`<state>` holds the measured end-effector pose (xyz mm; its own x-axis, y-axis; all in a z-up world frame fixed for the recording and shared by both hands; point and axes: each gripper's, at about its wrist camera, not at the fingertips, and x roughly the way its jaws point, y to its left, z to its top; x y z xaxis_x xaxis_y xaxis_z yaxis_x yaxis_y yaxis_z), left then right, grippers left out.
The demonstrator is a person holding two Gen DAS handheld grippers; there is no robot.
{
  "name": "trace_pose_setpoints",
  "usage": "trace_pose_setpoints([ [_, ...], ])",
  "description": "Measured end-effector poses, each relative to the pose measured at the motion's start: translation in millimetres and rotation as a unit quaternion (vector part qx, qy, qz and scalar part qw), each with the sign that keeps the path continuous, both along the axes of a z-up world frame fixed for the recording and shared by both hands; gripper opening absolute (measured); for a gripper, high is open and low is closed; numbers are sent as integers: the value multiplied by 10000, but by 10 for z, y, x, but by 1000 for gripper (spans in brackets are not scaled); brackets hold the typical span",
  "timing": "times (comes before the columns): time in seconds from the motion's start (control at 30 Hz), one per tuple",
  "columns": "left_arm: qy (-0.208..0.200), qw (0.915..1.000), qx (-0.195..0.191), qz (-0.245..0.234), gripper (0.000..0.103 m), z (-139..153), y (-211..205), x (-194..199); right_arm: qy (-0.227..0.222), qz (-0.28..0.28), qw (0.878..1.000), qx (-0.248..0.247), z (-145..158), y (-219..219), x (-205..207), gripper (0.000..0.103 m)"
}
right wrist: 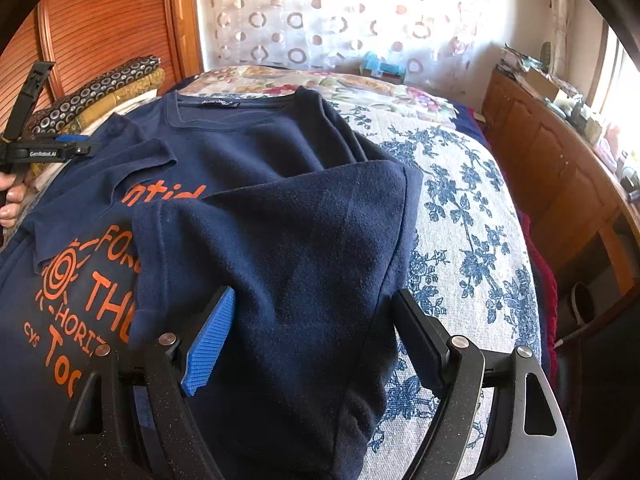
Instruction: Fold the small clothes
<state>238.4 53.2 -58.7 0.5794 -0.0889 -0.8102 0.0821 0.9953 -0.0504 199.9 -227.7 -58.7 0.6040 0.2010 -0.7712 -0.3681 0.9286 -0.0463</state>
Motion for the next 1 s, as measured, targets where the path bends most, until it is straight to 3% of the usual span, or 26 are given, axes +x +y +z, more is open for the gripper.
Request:
trace_pose_setpoints([
  [0.1, -23, 10000, -42, 45, 52, -2, 60, 5, 1, 0, 10000, 0, 0, 1, -1, 81],
  [0.37, -32, 10000, -80, 1, 50, -11, 91, -3, -1, 2, 10000, 0, 0, 1, -3, 81],
  [0.43, -73, 9999, -121, -76, 35, -3, 96, -16, -1, 2, 10000, 1, 0, 2, -3, 81],
  [0.5, -49, 9996, -276, -99, 9, 11, 138, -29, -6, 2, 10000, -6, 0, 2, -5, 81],
  [0.57, -62, 9992, -360, -139, 4, 34, 176, -65, -2, 3, 10000, 0, 0, 1, -4, 81],
  [0.8, -683, 9973, -254, 8, 3, 412, 275, -212, -3, 3, 10000, -1, -2, 2, -4, 81],
  [0.9, -783, 9969, -37, 16, 3, 475, 285, -224, -2, 3, 10000, 2, 0, -1, -8, 81],
  [1.0, -823, 9965, -123, -1, 3, 496, 309, -253, -11, -5, 10000, -1, 2, -15, -5, 81],
])
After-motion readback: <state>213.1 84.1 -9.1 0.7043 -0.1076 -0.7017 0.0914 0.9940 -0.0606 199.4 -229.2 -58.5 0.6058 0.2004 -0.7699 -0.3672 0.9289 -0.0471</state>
